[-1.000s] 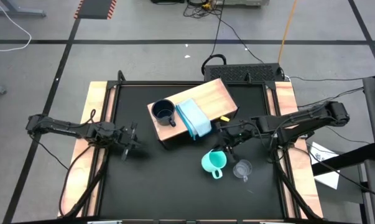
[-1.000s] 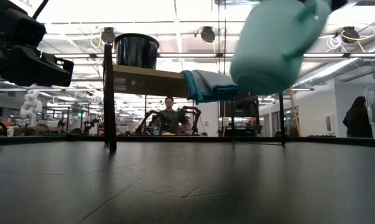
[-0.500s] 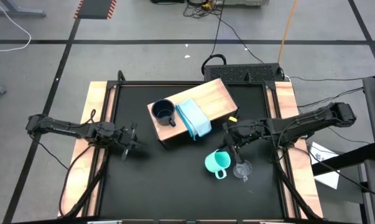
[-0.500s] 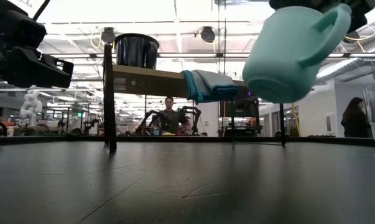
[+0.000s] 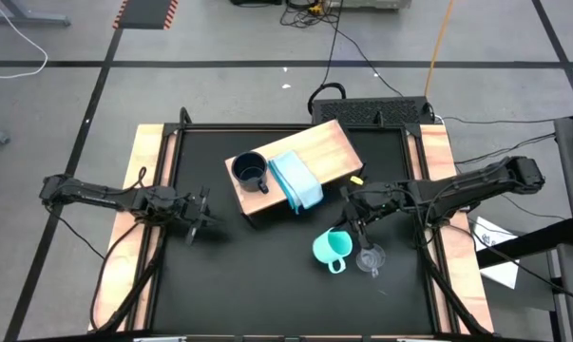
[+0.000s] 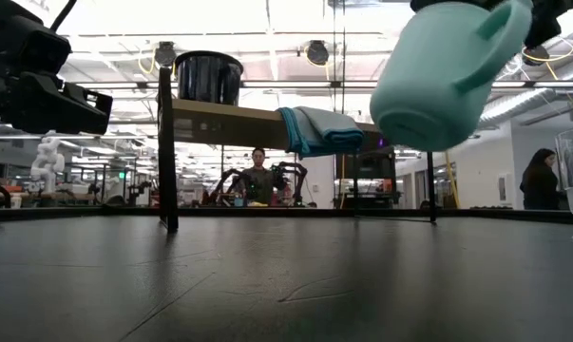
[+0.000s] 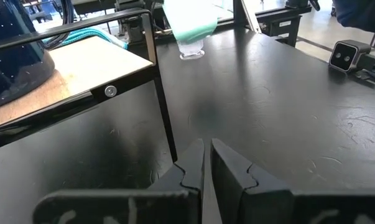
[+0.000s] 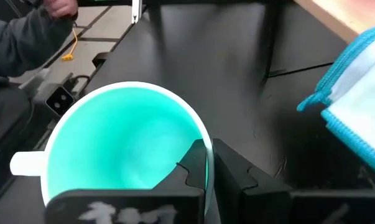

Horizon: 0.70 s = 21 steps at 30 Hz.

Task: Stack small to large cups/mugs on shelf
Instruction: Put the light blue mug over the folded light blue napkin on the shelf

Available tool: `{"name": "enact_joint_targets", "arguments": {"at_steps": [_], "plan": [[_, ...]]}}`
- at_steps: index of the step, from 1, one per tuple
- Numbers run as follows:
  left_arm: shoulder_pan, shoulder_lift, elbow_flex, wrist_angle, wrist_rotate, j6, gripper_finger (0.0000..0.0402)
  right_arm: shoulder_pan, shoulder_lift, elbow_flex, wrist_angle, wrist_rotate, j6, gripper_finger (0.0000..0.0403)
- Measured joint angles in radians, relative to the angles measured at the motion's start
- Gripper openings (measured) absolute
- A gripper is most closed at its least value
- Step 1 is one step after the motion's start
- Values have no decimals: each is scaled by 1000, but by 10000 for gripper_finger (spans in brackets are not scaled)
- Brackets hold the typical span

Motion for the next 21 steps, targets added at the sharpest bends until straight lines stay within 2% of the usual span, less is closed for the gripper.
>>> {"name": "enact_joint_targets", "arguments": {"at_steps": [11,21], "plan": [[0,0,0,0,0,-8,31,-32,0,164,-236,28,-30,1],[0,0,0,0,0,-6,31,-92,3,261,-340,26,-56,1]]}}
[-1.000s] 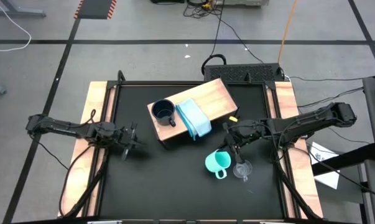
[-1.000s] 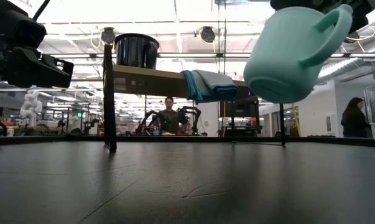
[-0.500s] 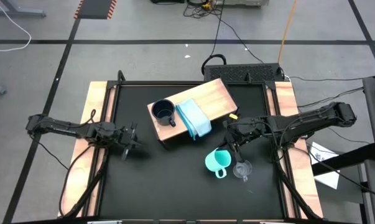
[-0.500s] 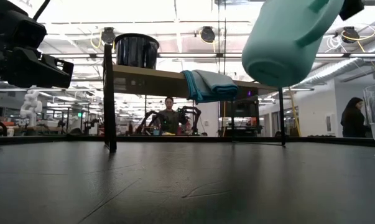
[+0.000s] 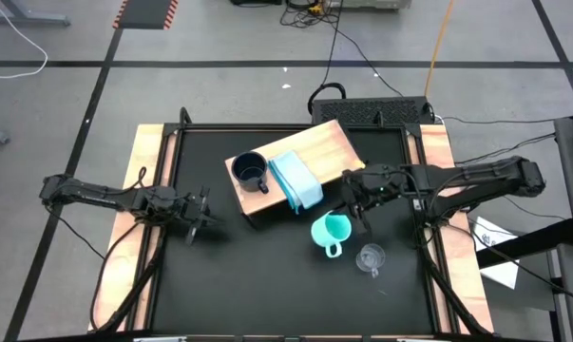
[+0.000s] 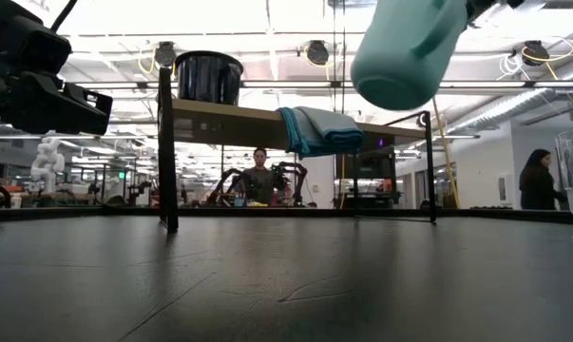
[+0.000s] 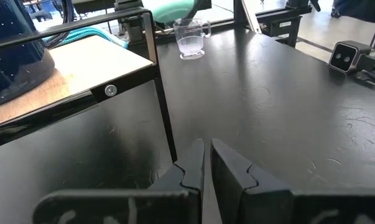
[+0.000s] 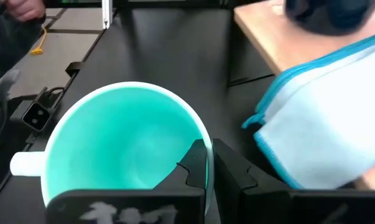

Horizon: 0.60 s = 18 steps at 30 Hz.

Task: Stack small to large cups/mugs on shelf
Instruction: Put the light blue mug over the folded light blue napkin on the shelf

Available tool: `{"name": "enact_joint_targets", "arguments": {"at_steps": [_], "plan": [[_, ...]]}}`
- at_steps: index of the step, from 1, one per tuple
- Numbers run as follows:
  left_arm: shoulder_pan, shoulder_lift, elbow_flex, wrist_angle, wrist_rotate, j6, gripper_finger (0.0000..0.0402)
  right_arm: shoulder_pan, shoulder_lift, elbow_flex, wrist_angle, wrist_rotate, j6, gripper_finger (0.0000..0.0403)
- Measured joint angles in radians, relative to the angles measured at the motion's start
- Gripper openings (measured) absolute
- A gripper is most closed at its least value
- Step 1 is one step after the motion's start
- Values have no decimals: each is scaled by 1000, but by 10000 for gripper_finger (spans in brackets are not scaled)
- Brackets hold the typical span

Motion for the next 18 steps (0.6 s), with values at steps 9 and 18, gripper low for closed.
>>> {"name": "enact_joint_targets", "arguments": {"at_steps": [9,18], "plan": [[0,0,0,0,0,1,31,-28,71,91,-117,-1,-9,0],[0,0,0,-1,0,-5,31,-28,139,91,-111,-2,-27,0]]}}
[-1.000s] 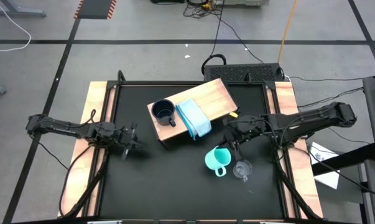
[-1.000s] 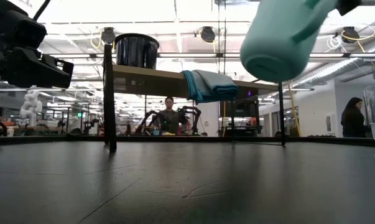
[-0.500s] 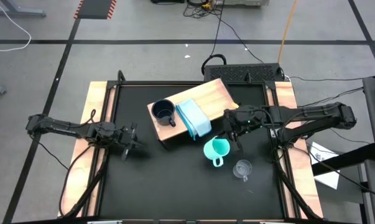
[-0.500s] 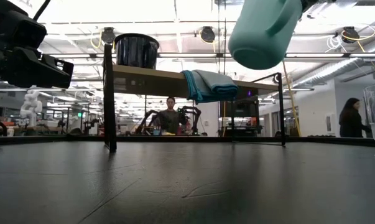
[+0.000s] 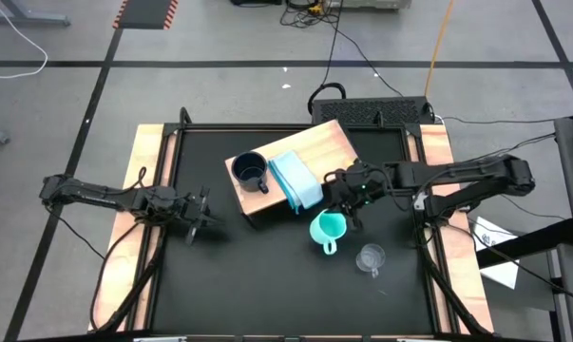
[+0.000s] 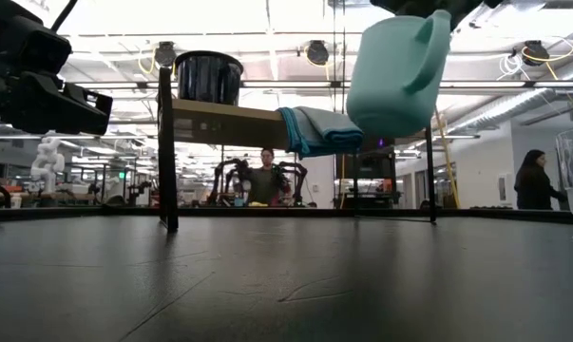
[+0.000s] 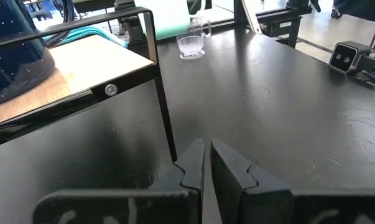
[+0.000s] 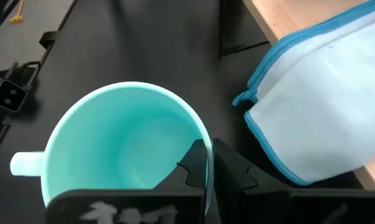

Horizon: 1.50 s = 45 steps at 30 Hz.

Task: Stack small to large cups/mugs on shelf
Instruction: Put the light blue mug over the folded light blue napkin on the shelf

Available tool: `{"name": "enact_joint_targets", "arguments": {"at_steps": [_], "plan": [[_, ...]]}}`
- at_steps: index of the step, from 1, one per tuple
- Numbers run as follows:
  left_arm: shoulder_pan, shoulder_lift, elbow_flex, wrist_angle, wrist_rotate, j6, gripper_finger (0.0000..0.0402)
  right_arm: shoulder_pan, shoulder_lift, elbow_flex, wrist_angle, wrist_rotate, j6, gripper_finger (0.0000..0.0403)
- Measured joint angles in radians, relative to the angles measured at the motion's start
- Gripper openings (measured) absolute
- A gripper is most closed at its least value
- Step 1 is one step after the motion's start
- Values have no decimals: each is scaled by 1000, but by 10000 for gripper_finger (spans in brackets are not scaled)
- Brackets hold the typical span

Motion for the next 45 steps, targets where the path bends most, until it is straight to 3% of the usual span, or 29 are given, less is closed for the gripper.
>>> {"name": "enact_joint_targets", "arguments": {"at_steps": [16,30,41,45], "plan": [[0,0,0,-1,0,3,31,0,7,13,-6,-2,4,1],[0,0,0,-1,0,6,31,-78,52,283,-208,-2,-38,1],[0,0,0,-2,0,18,31,-172,202,495,-362,-3,-75,1],[0,0,0,-2,0,23,31,-197,259,582,-410,-52,-77,1]]}}
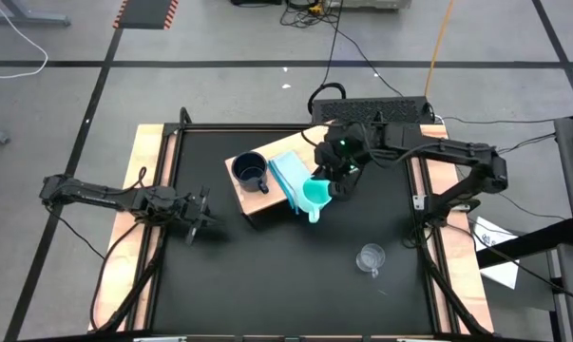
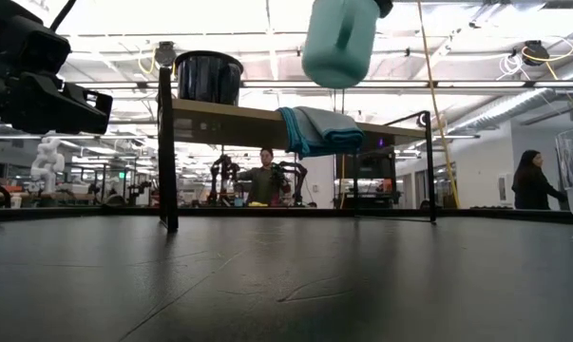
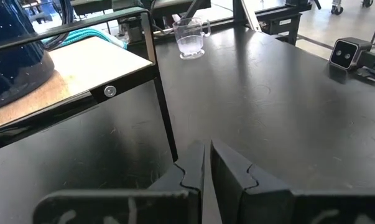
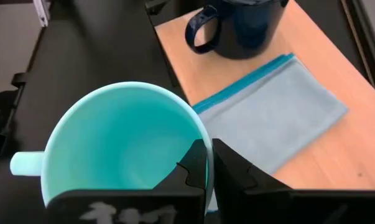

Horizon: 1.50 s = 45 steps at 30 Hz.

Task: Stack small to large cups/mugs on shelf
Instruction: Put the light blue mug over the folded light blue napkin on the shelf

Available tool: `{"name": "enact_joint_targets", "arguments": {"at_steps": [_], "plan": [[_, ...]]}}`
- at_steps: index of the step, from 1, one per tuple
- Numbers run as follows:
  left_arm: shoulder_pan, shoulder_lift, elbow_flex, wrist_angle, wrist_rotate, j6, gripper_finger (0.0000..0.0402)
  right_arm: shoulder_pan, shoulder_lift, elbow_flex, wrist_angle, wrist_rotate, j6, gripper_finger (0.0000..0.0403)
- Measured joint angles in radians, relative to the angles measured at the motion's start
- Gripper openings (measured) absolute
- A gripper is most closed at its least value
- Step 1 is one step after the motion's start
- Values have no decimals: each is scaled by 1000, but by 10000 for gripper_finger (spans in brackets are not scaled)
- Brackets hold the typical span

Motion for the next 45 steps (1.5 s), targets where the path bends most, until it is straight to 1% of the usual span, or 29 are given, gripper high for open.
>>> {"name": "enact_joint_targets", "arguments": {"at_steps": [4,8,19,24,33,45], "plan": [[0,0,0,0,0,0,31,-18,55,86,-76,-1,-9,1],[0,0,0,0,0,0,31,-27,87,140,-101,0,-12,1],[0,0,0,-6,0,1,31,-26,97,151,-122,0,-24,1],[0,0,0,-6,0,1,31,-35,97,151,-101,0,-19,2],[0,0,0,-6,0,2,31,-102,97,190,-126,0,-13,2],[0,0,0,-6,0,2,31,-184,112,217,-96,0,-81,2]]}}
